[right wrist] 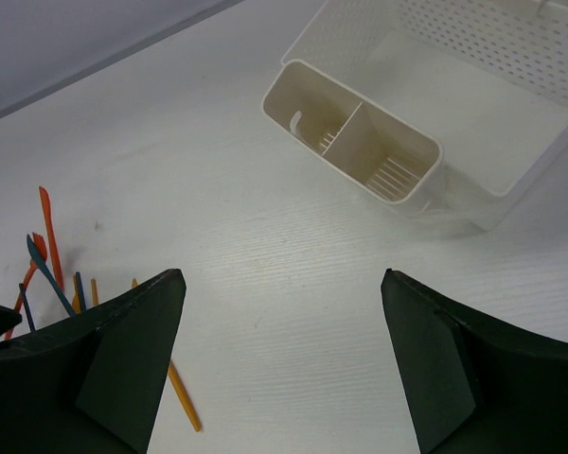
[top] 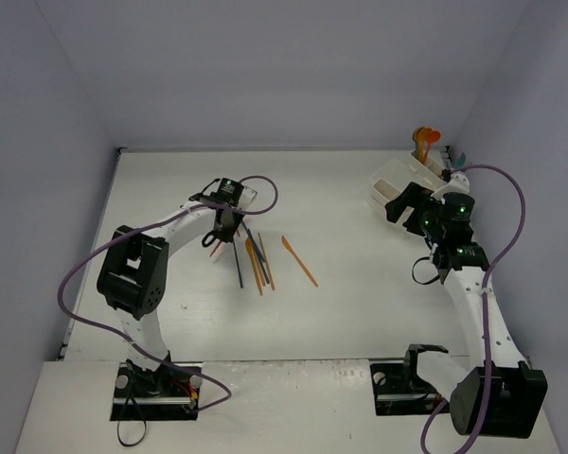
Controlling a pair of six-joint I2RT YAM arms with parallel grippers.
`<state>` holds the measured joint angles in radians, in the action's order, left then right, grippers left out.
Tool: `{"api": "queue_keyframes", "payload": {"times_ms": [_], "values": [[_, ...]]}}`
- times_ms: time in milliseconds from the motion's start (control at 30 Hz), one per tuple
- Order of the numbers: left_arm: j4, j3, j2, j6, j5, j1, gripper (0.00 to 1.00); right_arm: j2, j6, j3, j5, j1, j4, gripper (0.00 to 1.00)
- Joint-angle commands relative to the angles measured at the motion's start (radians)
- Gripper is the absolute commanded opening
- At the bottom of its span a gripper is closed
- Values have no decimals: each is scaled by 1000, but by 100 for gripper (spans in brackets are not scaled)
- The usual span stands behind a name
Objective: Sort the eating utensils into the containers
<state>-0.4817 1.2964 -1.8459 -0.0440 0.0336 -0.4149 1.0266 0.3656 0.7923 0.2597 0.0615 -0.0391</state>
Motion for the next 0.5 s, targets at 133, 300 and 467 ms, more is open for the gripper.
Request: {"api": "queue_keyframes", "payload": {"times_ms": [133,300,467], "values": [[8,59,75,33,271,1,0,-40,-4,1,27,-15,-48,82],[-45,127,20,66,357,2,0,-48,-4,-2,32,-15,-47,82],[-45,141,42,94,419,8,0,-54,-16,6,55,-21,-47,83]]}}
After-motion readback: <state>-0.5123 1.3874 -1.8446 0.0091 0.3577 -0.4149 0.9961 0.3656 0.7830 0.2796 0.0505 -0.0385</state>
